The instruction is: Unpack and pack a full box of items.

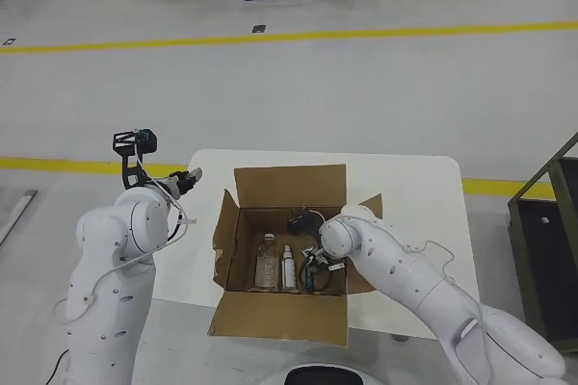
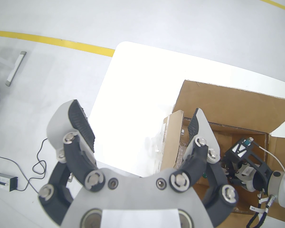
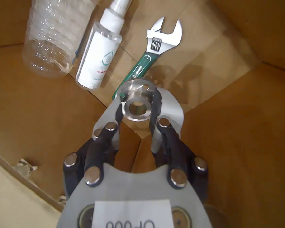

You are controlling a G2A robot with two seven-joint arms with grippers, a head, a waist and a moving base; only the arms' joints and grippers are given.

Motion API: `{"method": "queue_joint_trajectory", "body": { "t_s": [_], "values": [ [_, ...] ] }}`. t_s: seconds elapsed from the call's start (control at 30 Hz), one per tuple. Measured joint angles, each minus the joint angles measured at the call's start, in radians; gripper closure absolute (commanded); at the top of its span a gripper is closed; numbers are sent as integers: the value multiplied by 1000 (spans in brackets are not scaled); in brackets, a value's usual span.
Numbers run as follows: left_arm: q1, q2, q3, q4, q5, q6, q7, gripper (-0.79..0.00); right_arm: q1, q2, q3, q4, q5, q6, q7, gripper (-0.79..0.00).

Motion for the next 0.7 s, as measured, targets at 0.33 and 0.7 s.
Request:
{"method": "queue_joint_trajectory", "body": {
  "t_s": [0.33,0.7],
  "values": [
    [0,0,0,0,0,0,0,-785,38,56,188,-107,66,-34,-38,-256],
    [0,0,0,0,0,0,0,-785,-367,256,967,-714,117,-74,-130,0]
  ]
}}
